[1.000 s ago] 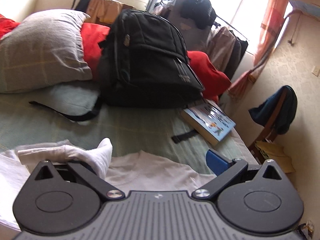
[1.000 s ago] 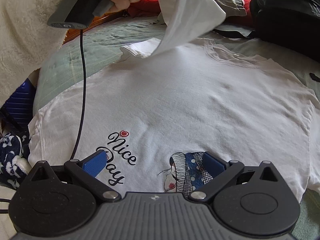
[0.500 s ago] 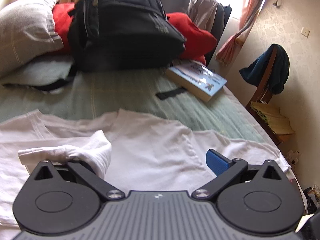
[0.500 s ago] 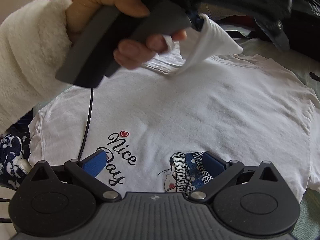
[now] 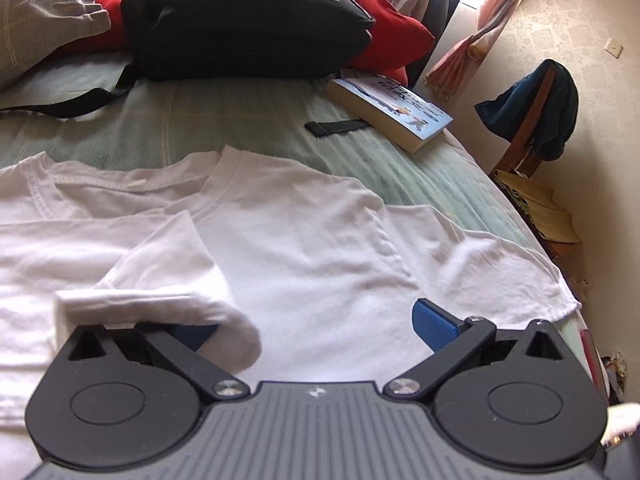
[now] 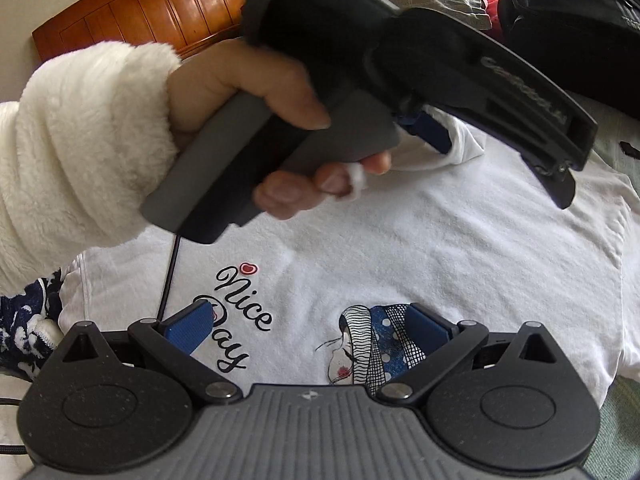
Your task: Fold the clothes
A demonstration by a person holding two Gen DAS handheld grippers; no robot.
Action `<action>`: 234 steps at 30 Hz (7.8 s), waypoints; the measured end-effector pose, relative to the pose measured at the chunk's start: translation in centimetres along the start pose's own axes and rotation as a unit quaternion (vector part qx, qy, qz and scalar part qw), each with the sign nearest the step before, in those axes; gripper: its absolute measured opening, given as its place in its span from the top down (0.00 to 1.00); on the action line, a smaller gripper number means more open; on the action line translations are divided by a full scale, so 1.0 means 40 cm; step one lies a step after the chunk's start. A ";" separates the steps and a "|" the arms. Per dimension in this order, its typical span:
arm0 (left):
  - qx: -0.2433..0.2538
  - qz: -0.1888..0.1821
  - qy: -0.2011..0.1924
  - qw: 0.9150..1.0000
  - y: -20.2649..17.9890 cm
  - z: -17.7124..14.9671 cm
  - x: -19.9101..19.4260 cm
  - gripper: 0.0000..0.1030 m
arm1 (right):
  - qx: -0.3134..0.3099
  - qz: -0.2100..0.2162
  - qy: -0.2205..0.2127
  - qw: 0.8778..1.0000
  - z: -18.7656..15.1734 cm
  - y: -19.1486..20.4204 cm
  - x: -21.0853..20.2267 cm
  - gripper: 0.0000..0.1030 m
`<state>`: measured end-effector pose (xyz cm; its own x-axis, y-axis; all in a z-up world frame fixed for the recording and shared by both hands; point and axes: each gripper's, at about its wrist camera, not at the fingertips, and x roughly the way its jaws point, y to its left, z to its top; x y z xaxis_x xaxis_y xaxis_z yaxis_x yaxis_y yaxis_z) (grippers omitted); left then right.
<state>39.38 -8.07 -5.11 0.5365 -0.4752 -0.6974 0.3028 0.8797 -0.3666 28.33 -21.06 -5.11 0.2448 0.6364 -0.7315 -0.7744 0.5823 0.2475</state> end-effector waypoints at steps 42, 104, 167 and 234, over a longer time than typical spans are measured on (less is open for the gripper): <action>-0.078 0.344 -0.098 0.931 0.521 -0.221 -0.386 0.00 | 0.023 0.018 -0.011 1.000 0.003 -0.027 -0.001 0.00; 0.105 0.244 -0.038 0.963 0.061 -0.400 -0.481 0.01 | 0.082 -0.111 -0.017 0.990 0.091 0.011 0.009 0.00; 0.083 0.241 -0.058 0.965 0.179 -0.423 -0.532 0.01 | 0.067 -0.305 0.141 0.939 0.393 -0.077 0.276 0.00; 0.086 0.243 -0.052 0.965 0.155 -0.427 -0.527 0.01 | 0.283 -0.184 -0.027 0.941 0.248 -0.376 0.126 0.00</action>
<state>16.47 7.67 -3.20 0.7220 -0.0139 -0.6917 0.1166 0.9879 0.1018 47.01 -21.60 -6.22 0.4765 0.3541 -0.8047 -0.2005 0.9350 0.2926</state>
